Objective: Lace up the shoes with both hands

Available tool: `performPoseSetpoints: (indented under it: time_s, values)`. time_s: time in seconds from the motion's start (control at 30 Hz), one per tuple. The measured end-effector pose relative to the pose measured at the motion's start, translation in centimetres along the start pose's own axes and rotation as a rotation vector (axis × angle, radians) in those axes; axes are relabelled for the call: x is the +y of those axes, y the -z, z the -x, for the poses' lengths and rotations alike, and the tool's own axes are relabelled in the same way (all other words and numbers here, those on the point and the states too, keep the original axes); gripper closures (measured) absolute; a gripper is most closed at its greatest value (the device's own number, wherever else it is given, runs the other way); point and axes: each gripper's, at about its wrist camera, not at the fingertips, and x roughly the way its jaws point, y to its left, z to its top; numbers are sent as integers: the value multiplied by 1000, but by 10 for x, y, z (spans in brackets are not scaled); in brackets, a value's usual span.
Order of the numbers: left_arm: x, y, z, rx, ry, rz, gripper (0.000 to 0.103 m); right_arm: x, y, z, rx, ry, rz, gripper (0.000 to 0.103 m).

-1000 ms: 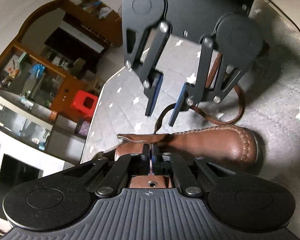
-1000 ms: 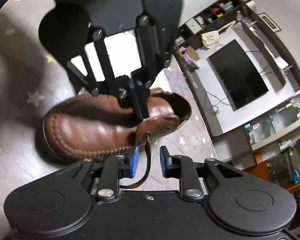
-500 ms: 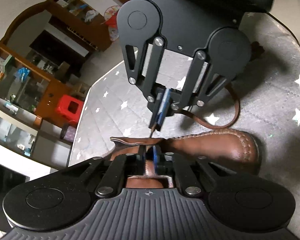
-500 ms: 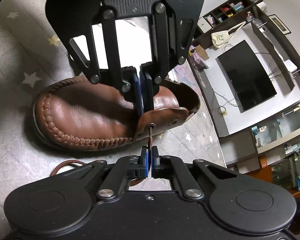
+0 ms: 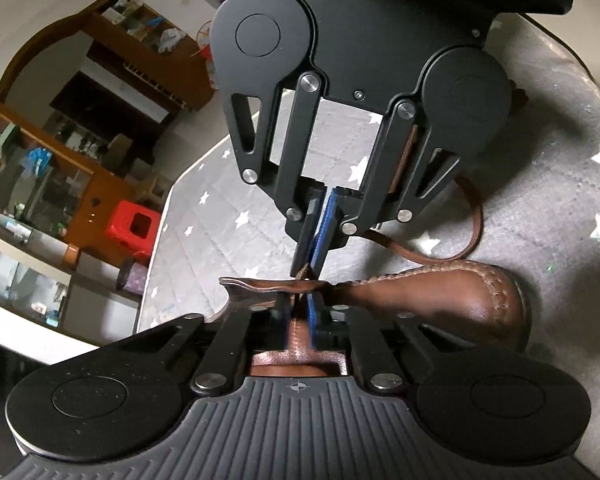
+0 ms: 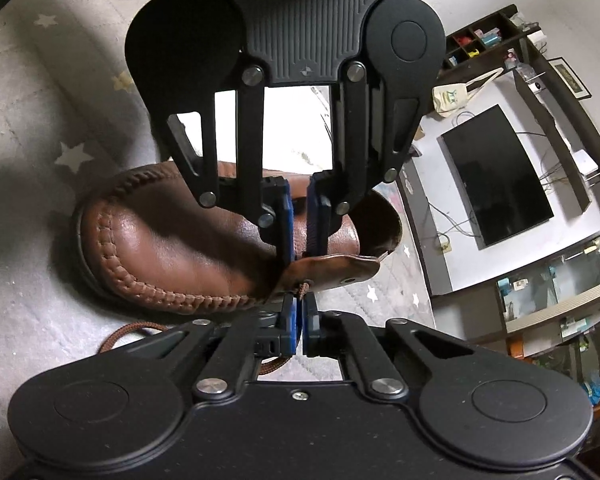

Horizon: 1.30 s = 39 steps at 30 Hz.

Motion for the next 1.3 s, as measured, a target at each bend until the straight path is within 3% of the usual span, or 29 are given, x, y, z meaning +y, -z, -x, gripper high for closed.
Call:
performPoseSetpoints:
  time_s: [0.2, 0.9, 0.97, 1.03, 1.3]
  values:
    - [-1, 2, 7, 9, -49, 107, 101, -1, 1, 3, 2, 7, -9, 100]
    - [-20, -2, 53, 143, -295, 76, 101, 6, -26, 25, -75, 52, -28, 99]
    - [-22, -1, 60, 150, -310, 76, 101, 3, -29, 24, -83, 61, -41, 96]
    - [-25, 0, 71, 153, -319, 86, 101, 2, -32, 24, -95, 69, -54, 81]
    - [-32, -4, 88, 148, -340, 87, 101, -4, -50, 24, -150, 103, -76, 81]
